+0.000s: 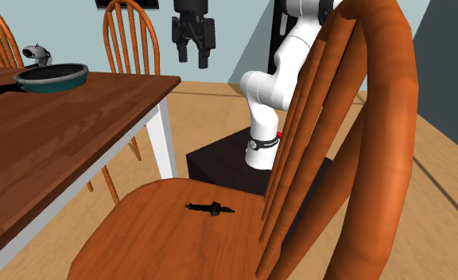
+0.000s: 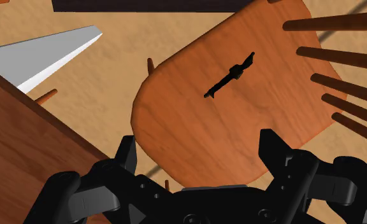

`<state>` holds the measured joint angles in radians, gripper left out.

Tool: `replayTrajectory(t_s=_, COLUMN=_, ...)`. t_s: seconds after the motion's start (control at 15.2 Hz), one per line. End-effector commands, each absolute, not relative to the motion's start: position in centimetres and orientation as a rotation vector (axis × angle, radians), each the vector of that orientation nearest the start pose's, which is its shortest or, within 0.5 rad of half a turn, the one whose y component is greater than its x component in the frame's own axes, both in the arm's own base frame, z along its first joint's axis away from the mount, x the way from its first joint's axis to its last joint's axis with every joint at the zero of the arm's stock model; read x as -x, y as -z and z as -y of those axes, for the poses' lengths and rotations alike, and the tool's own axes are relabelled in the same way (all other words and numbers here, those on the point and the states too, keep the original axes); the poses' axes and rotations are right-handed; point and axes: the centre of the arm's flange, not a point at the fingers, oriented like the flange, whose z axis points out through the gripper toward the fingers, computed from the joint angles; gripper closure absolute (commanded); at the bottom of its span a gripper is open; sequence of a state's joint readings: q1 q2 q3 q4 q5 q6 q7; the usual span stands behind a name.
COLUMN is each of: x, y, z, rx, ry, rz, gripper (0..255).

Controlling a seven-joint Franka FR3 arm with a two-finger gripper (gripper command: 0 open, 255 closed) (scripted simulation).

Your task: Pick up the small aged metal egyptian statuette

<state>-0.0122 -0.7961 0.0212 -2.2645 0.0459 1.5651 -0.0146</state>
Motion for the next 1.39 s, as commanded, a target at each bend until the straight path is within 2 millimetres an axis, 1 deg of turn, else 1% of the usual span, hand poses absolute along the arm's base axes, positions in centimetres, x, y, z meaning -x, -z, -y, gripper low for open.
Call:
replayTrajectory(t_s=0.0, x=-30.3, y=-63.6, z=-1.0, rx=3.108, ry=0.15, rz=0.032, gripper=0)
replayTrajectory(t_s=0.66, x=-33.3, y=-52.1, z=-7.8, rx=3.166, ry=0.063, rz=-0.092, gripper=0)
replayTrajectory(t_s=1.32, x=-36.1, y=-40.0, z=-13.8, rx=3.217, ry=-0.028, rz=-0.22, gripper=0)
